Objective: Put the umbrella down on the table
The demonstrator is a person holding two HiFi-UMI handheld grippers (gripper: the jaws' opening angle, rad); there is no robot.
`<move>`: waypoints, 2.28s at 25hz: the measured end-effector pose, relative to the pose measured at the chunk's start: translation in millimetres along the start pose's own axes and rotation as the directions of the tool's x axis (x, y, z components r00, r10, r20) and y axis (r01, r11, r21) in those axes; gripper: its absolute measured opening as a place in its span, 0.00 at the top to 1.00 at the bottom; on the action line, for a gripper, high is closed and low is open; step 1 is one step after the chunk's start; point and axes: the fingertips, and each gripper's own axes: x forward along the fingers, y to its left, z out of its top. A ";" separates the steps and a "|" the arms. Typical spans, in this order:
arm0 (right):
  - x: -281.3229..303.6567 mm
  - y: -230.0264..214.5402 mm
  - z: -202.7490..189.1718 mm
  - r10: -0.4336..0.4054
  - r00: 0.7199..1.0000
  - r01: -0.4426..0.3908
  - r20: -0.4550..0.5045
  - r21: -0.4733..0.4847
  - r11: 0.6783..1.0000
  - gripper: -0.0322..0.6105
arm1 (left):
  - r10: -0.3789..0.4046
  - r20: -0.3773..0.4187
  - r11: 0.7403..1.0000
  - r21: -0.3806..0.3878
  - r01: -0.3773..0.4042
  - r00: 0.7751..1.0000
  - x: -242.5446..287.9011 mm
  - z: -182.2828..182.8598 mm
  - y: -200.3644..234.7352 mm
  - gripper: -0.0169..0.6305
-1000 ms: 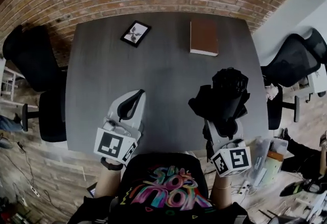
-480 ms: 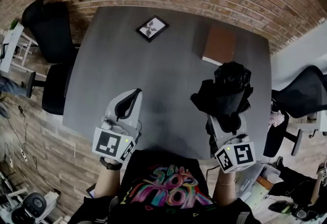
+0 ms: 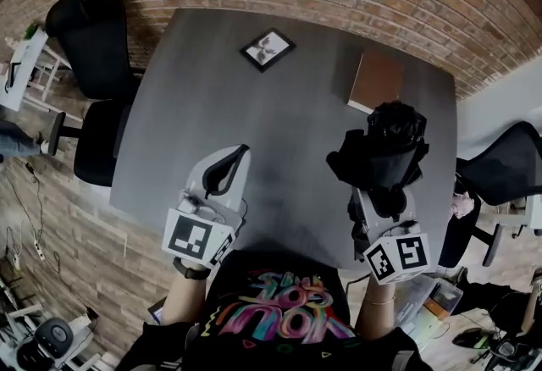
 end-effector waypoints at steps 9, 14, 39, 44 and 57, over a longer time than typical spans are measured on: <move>19.8 8.6 -9.4 0.042 0.997 -0.048 -0.069 -0.084 0.995 0.55 | -0.028 0.000 1.000 -0.014 0.028 1.000 11.1 -2.5 -3.2 0.98; 38.5 15.8 -30.6 0.077 0.988 -0.091 -0.137 -0.097 0.991 0.55 | -0.034 -0.004 0.999 -0.026 0.034 0.999 13.8 -5.0 -1.8 0.98; 99.8 9.9 -189.4 0.110 0.855 -0.176 -0.507 -0.084 0.981 0.54 | 0.017 -0.048 0.998 -0.054 -0.019 0.999 1.3 -27.3 6.3 0.98; 107.7 8.7 -213.7 0.113 0.826 -0.187 -0.553 -0.079 0.979 0.54 | 0.028 -0.070 0.996 -0.082 -0.034 0.997 2.0 -32.5 4.6 0.98; 114.6 13.3 -261.4 0.090 0.756 -0.191 -0.648 -0.086 0.978 0.53 | 0.030 -0.077 0.997 -0.063 -0.034 0.997 5.8 -30.7 4.1 0.98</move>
